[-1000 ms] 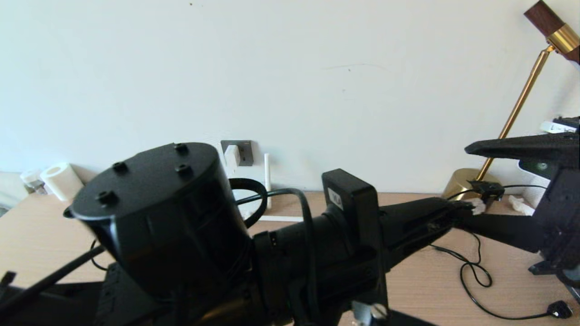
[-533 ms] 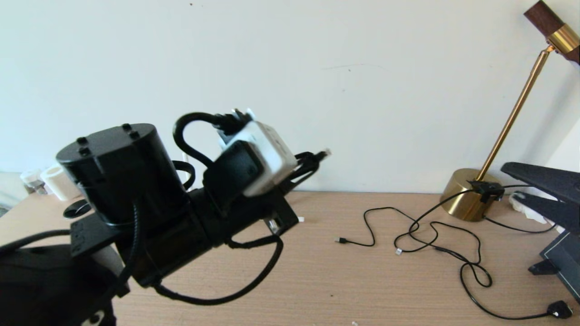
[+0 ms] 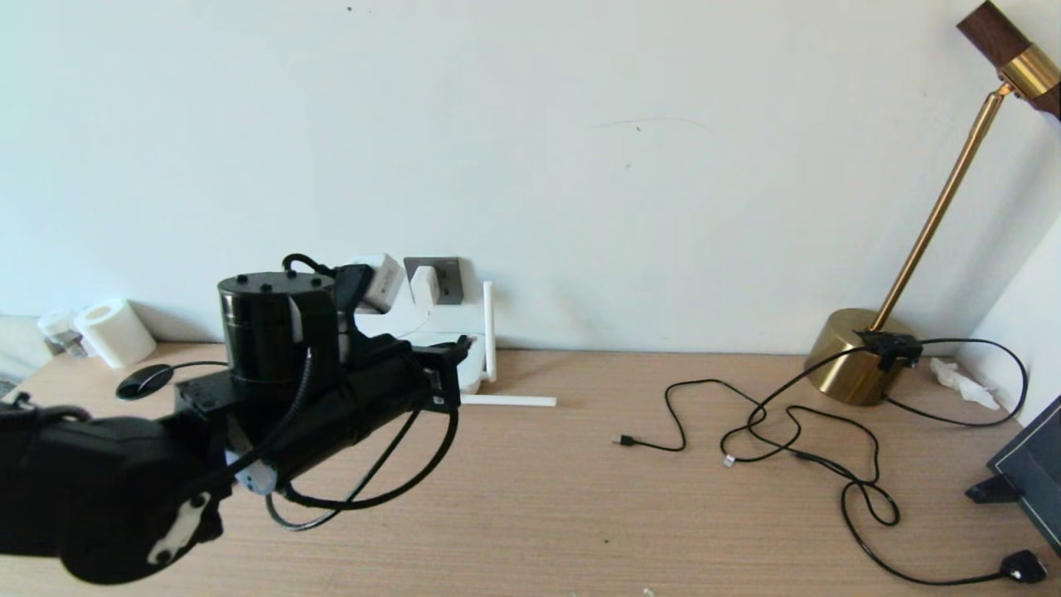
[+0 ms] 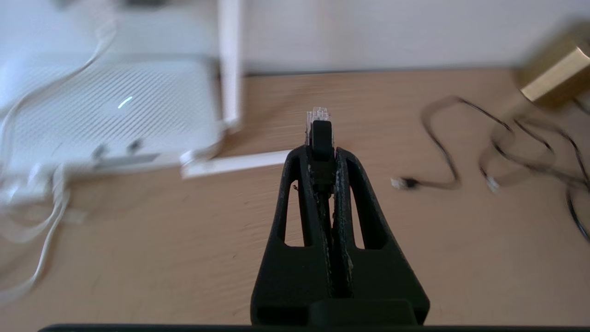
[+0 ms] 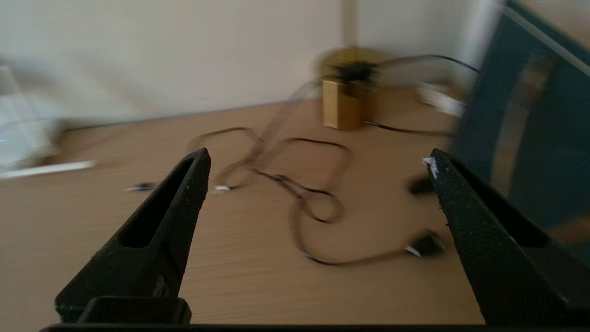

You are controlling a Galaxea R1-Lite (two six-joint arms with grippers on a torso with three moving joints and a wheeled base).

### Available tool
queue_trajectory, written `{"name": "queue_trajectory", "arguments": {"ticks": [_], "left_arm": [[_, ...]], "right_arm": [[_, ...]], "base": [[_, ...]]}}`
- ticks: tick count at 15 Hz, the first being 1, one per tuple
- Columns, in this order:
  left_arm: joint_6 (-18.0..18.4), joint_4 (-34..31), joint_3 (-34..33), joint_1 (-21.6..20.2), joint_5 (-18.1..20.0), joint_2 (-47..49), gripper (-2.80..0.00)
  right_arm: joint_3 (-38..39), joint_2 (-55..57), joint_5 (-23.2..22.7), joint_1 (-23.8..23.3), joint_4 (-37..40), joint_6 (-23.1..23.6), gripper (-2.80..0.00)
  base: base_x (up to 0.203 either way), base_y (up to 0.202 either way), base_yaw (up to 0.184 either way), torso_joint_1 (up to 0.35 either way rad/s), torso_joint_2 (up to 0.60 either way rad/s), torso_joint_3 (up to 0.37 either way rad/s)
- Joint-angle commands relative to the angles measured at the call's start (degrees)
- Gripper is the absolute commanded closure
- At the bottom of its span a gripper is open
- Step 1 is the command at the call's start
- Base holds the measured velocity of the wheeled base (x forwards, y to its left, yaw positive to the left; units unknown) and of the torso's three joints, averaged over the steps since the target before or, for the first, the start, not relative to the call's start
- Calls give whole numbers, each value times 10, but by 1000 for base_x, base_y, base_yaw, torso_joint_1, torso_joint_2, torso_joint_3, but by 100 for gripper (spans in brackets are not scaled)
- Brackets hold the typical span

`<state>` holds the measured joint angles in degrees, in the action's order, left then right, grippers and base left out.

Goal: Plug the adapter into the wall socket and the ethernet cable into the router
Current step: Plug cable into router interface

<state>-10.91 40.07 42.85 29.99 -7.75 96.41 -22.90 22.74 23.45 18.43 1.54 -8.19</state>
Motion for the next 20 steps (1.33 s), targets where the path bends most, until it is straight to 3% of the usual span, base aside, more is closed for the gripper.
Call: {"name": "queue_trajectory", "arguments": {"ticks": [1,4,6,8,11,14,17,20], "left_arm": [[-53,0,-33,-26,-32,14,0],[-95,1,-91,-30,-56,23,0],[-116,2,-117,-31,-77,27,0],[-135,2,-123,-34,-79,39,0],[-135,3,-128,-63,-77,46,0],[-125,20,-128,-68,-79,66,0],[-122,92,-119,-83,-79,119,0],[-79,188,-114,-117,-79,187,0]], "right_arm": [[12,-67,31,-35,14,-2,-280],[30,-71,62,-113,-13,3,-280],[59,-77,58,-152,-13,44,-280],[98,-96,13,-167,-10,95,-280],[165,-206,-106,-174,-10,120,-280],[227,-227,-198,-178,-70,79,-280],[212,-227,-217,-180,24,78,-280],[213,-227,-229,-180,23,130,-280]], "base": [[0,0,0,0,0,0],[0,0,0,0,0,0],[0,0,0,0,0,0],[0,0,0,0,0,0],[0,0,0,0,0,0],[0,0,0,0,0,0],[0,0,0,0,0,0],[0,0,0,0,0,0]]}}
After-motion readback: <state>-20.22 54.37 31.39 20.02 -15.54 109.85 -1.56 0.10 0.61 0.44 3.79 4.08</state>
